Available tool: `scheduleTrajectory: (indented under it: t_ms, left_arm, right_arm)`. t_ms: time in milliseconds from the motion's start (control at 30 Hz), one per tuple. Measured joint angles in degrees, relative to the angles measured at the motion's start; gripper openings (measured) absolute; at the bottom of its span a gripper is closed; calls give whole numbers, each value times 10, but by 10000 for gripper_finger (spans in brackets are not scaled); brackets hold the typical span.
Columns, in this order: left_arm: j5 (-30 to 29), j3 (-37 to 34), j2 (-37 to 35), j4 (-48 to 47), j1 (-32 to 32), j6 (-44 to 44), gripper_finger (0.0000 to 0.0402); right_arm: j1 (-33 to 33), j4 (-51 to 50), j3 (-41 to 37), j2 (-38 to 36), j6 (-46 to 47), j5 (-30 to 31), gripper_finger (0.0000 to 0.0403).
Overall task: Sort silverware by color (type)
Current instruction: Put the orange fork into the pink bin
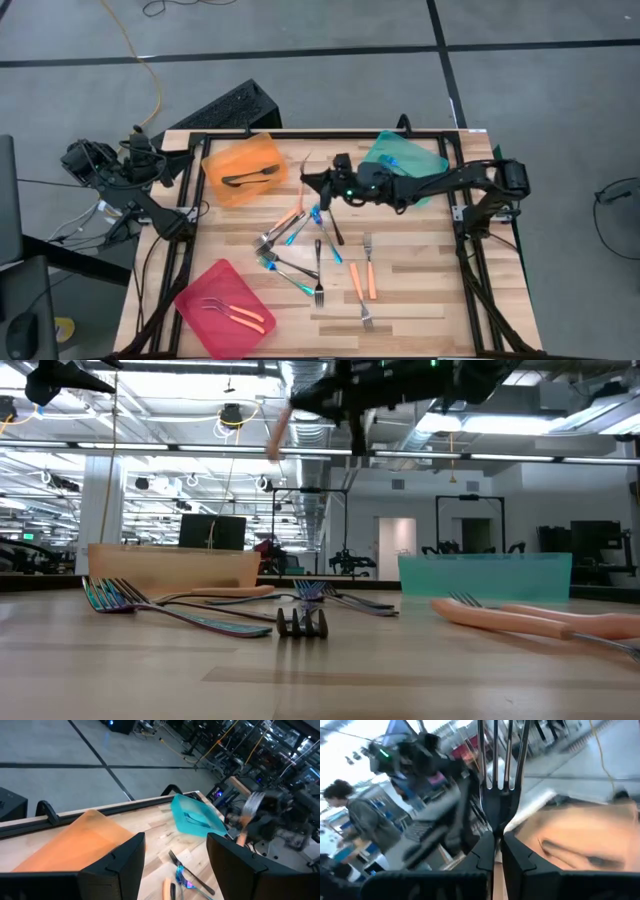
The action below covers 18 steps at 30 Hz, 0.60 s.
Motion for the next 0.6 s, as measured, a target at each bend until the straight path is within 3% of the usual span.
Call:
scheduleTrajectory:
  t_ms: [233, 300, 600]
  left_arm:
    - [-3, 0, -1, 0, 0, -4, 197]
    - [-3, 0, -1, 0, 0, -4, 197]
    - [-3, 0, -2, 0, 0, -4, 197]
  right_arm:
    - [4, 124, 41, 102, 76, -47, 37]
    - [7, 116, 61, 132, 84, -68, 37]
    - [25, 112, 265, 296, 89, -223, 37]
